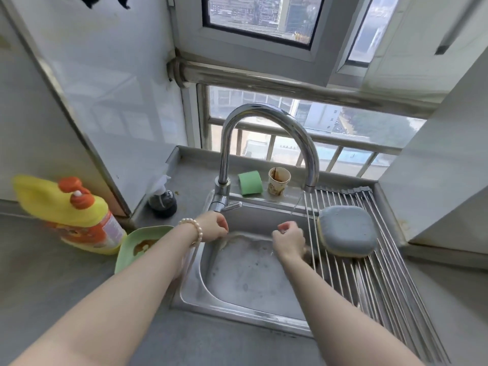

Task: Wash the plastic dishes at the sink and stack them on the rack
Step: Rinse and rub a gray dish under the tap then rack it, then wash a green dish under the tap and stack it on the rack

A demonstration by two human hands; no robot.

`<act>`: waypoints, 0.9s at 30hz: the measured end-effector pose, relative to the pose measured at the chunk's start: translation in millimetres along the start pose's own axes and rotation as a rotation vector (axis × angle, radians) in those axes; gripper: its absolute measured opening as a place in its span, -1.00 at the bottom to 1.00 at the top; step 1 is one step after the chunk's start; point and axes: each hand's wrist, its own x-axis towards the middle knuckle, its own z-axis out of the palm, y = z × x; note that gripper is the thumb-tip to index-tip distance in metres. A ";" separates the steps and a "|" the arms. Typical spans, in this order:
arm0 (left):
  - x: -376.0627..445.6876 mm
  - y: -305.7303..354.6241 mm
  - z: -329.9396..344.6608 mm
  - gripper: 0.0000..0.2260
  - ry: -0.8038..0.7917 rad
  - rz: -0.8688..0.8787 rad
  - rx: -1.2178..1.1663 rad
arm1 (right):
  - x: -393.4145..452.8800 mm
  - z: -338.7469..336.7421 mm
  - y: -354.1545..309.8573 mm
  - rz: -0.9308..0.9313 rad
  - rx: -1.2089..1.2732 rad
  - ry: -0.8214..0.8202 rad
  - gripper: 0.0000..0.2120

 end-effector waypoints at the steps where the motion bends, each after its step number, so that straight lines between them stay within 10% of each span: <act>1: -4.0 -7.3 -3.9 -0.88 0.012 -0.003 -0.009 | -8.1 14.5 -7.5 -0.036 0.001 -0.095 -0.86; 12: -38.6 -91.4 -29.5 -0.77 0.217 -0.167 -0.392 | -87.9 131.7 -67.6 -0.175 -0.228 -0.533 -0.61; 16: -46.3 -106.1 -35.7 -0.75 0.238 -0.175 -0.433 | -95.7 146.6 -74.6 -0.186 -0.286 -0.539 -0.87; 27: -38.6 -99.4 -40.8 -0.72 0.289 -0.063 -0.173 | -61.3 57.2 -67.1 -0.280 -0.131 -0.468 -0.77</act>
